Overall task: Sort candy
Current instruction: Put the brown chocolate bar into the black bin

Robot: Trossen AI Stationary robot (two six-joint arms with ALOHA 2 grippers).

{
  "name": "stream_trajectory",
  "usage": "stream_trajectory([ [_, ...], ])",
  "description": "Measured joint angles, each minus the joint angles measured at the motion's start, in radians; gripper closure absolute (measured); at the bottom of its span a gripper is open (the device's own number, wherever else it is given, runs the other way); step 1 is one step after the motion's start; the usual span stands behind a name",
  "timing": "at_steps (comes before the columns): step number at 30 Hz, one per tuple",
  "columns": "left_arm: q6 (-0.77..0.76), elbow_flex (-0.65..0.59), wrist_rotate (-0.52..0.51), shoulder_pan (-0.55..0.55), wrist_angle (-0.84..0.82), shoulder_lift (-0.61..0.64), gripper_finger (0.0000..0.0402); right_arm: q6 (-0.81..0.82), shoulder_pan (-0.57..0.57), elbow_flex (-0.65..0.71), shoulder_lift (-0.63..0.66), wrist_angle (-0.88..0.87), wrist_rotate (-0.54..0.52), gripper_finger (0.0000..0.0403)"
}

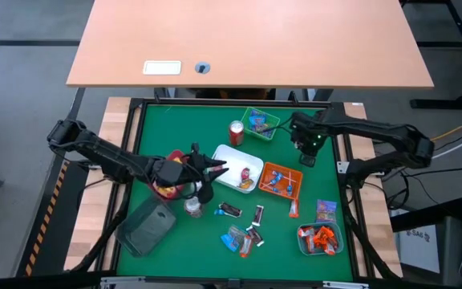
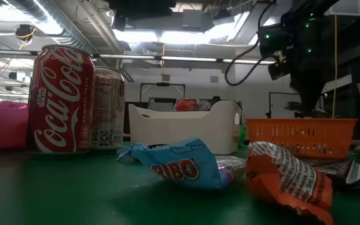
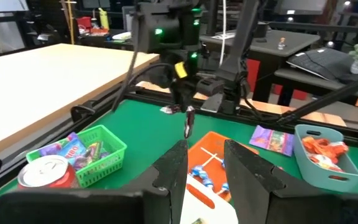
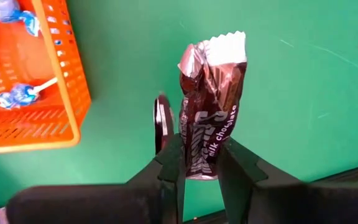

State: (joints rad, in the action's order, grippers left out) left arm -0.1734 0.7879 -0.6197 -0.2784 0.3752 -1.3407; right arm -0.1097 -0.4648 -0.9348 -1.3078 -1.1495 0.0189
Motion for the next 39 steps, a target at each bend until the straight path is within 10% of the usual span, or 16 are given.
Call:
stream_trajectory([
  [21,-0.060,0.000,0.000,0.162,0.115,0.000,0.0302,-0.086,0.000,0.000,0.136,0.182,0.006,0.0336],
  [39,-0.086,0.000,0.170,0.255,0.124,0.000,0.0229,-0.026,0.001,-0.001,0.147,0.879,0.468,0.0336],
])
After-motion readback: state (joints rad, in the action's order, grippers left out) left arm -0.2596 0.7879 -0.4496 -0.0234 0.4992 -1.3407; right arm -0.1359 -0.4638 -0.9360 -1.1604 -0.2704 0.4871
